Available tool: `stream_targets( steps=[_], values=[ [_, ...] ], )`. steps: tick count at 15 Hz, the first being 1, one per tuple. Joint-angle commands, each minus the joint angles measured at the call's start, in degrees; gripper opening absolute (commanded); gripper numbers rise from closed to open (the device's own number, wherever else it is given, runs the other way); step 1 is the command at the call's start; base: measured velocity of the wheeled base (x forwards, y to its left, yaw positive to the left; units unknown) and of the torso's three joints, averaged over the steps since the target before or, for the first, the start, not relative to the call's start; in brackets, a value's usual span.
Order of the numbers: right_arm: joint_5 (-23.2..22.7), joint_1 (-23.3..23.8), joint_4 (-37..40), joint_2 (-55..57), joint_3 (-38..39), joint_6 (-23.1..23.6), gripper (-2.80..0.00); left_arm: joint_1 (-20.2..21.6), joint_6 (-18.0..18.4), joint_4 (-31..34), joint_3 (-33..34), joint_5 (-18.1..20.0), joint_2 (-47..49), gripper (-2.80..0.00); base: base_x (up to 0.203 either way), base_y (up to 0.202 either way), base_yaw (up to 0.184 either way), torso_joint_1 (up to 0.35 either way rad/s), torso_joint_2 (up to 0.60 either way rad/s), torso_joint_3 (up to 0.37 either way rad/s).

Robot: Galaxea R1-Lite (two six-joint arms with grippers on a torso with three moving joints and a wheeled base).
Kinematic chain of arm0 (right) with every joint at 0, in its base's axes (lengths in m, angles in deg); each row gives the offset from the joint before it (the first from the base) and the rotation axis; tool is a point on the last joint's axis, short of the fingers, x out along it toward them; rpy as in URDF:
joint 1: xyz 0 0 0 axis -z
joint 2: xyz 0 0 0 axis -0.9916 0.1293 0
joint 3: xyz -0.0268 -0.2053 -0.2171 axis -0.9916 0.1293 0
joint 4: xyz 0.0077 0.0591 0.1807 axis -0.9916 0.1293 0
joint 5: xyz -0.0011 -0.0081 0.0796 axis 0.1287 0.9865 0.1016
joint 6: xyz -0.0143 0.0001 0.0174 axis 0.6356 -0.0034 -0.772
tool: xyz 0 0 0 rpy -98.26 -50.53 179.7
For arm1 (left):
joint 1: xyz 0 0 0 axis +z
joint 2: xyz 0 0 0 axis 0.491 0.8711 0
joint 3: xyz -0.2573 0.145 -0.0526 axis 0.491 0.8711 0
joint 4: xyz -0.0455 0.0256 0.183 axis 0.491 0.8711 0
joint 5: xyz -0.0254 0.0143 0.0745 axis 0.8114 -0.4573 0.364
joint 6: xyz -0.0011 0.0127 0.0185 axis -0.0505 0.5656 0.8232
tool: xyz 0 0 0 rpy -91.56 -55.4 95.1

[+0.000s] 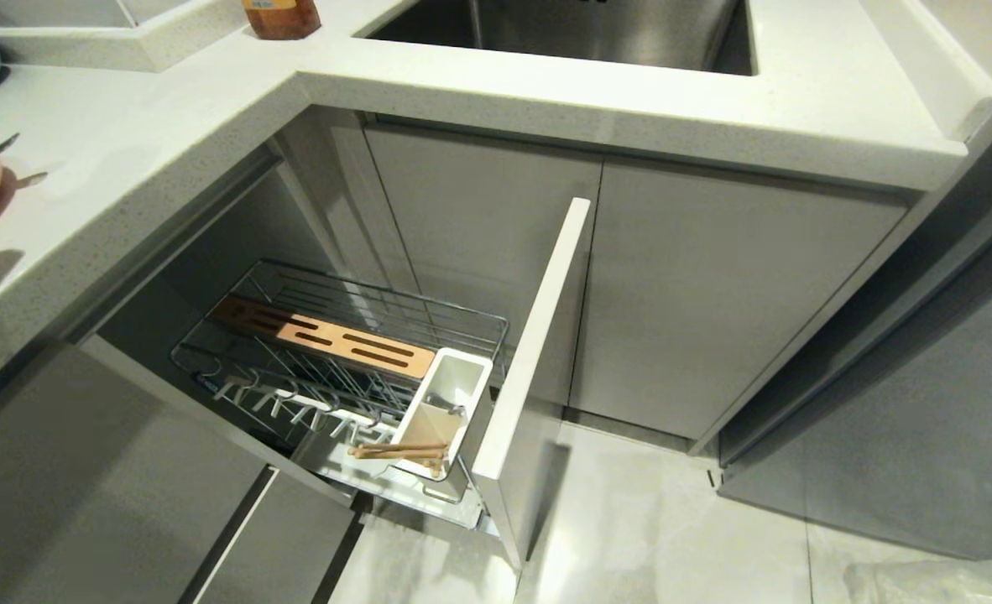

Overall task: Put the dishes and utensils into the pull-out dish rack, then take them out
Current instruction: Take the fork out of the cupboard, then take the chopsticks out of the cupboard

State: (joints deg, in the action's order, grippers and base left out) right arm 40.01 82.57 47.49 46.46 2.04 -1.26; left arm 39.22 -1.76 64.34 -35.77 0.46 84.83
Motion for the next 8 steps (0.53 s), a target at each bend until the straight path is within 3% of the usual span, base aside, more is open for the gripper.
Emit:
stream_targets(
  steps=[1,3,5,8],
  values=[
    [0.0,0.0,0.0,0.0,0.2,0.0,-2.8,0.0,-0.9,0.2,1.0,0.4,-4.0,-2.8,0.0,0.0,0.0,0.0,0.0,0.0],
    [0.0,0.0,0.0,0.0,0.2,0.0,-2.8,0.0,-5.5,0.2,1.4,2.9,-7.0,-2.8,0.0,0.0,0.0,0.0,0.0,0.0],
    [0.0,0.0,0.0,0.0,0.2,0.0,-2.8,-0.7,-14.9,0.2,1.7,6.3,-10.9,-2.8,0.0,0.0,0.0,0.0,0.0,0.0],
    [0.0,0.0,0.0,0.0,0.2,0.0,-2.8,-4.5,-32.6,0.2,2.9,12.8,-15.0,-2.8,0.0,0.0,0.0,0.0,0.0,0.0]
  ],
)
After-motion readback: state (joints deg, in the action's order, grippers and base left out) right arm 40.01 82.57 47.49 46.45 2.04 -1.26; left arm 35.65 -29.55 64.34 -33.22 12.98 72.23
